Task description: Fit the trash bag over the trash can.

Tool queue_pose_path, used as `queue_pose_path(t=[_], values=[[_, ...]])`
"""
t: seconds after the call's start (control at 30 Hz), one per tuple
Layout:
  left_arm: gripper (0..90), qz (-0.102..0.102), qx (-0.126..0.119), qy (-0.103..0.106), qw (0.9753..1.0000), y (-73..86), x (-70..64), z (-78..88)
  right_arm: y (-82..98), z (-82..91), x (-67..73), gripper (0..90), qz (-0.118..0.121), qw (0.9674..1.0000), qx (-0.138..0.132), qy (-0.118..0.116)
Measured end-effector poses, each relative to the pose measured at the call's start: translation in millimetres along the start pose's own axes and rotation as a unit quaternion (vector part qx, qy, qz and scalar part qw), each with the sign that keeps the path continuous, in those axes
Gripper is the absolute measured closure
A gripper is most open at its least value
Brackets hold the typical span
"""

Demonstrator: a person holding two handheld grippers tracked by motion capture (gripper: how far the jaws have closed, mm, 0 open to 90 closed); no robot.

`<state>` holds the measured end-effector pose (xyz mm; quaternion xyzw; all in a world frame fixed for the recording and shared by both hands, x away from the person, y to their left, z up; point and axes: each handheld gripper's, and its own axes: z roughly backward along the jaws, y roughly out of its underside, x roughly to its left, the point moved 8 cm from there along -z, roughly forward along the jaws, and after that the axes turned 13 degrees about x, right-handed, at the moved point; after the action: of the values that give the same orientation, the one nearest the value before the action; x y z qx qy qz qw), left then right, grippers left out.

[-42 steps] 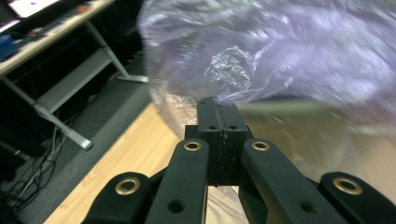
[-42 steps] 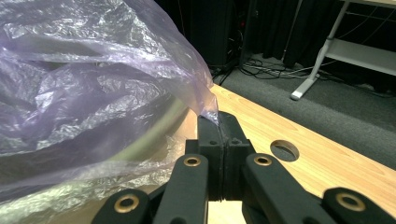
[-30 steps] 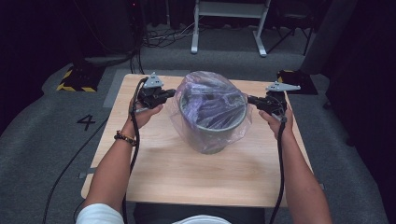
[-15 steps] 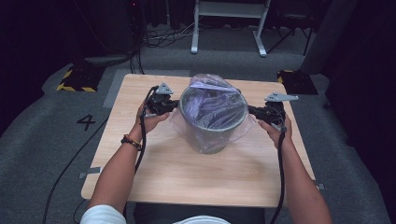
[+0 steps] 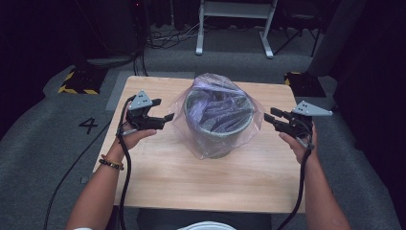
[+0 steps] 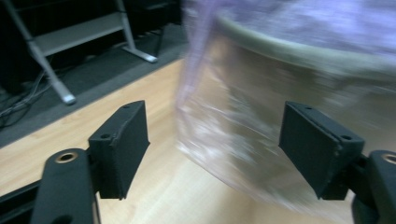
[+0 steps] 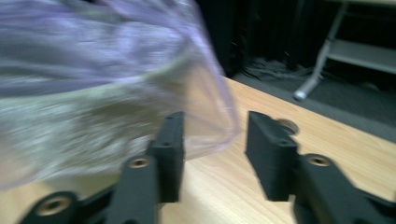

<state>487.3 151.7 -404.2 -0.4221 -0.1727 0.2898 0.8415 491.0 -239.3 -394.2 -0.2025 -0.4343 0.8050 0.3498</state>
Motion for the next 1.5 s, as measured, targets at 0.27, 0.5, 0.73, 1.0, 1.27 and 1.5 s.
queue_pose_path(t=[0.27,0.5,0.73,1.0,1.27,1.5], values=[[16.8,-0.049,0.020,0.056,0.9970,13.5,-56.2,-2.3,15.1,6.6,51.4,27.8,0.091,0.9944,0.005,-0.052],[17.6,-0.054,0.054,0.072,0.9945,19.5,-74.1,-35.2,18.0,-5.4,72.0,22.2,0.145,0.9893,0.002,-0.010],[54.0,-0.076,0.062,0.031,0.9947,13.7,-68.0,-48.8,10.7,-8.9,74.4,65.3,0.174,0.9839,-0.024,0.031],[90.0,-0.096,0.055,0.026,0.9935,13.5,-63.3,-50.4,15.9,-7.5,77.7,90.0,0.192,0.9805,-0.025,0.032],[90.0,-0.132,0.086,0.036,0.9869,28.2,-74.0,-57.4,44.3,-20.8,87.2,90.0,0.206,0.9782,0.021,-0.017],[90.0,-0.138,0.122,0.025,0.9826,48.3,-71.9,-69.5,71.6,-36.6,81.8,90.0,0.185,0.9805,0.058,-0.036]])
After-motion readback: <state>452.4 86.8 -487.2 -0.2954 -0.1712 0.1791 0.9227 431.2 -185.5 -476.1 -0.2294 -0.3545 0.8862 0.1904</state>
